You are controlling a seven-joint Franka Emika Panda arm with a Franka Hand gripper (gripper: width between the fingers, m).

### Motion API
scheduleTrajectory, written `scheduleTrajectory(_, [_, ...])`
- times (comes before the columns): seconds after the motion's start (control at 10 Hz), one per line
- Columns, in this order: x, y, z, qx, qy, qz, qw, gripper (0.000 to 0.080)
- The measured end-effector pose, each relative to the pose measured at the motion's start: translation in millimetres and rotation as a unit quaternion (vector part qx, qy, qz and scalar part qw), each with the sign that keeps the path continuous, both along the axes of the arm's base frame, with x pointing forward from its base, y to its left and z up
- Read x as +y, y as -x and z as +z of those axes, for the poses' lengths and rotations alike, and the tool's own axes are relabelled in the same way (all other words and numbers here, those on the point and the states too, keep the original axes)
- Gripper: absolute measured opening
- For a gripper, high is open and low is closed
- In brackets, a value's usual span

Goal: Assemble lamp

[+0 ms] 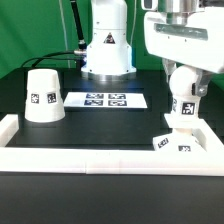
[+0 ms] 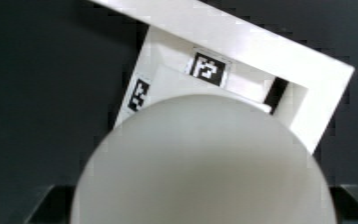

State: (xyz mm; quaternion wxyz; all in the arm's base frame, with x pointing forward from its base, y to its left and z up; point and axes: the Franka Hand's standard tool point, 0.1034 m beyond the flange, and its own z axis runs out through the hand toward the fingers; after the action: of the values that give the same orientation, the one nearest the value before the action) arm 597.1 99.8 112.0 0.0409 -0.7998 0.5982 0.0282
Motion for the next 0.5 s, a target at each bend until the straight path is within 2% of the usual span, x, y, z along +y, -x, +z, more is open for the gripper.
scheduleTrajectory(0.1, [0.7,-0.2,0.1,0.001,-0.001,-0.018,1.0,0.0579])
scheduleTrajectory(0.3, [1.5,-0.3,0.1,0.0,-0.001,-0.008,1.0,0.0676])
scheduleTrajectory(0.5, [5.5,0.5,-0.1,-0.007,-0.001,0.067,0.998,0.0695])
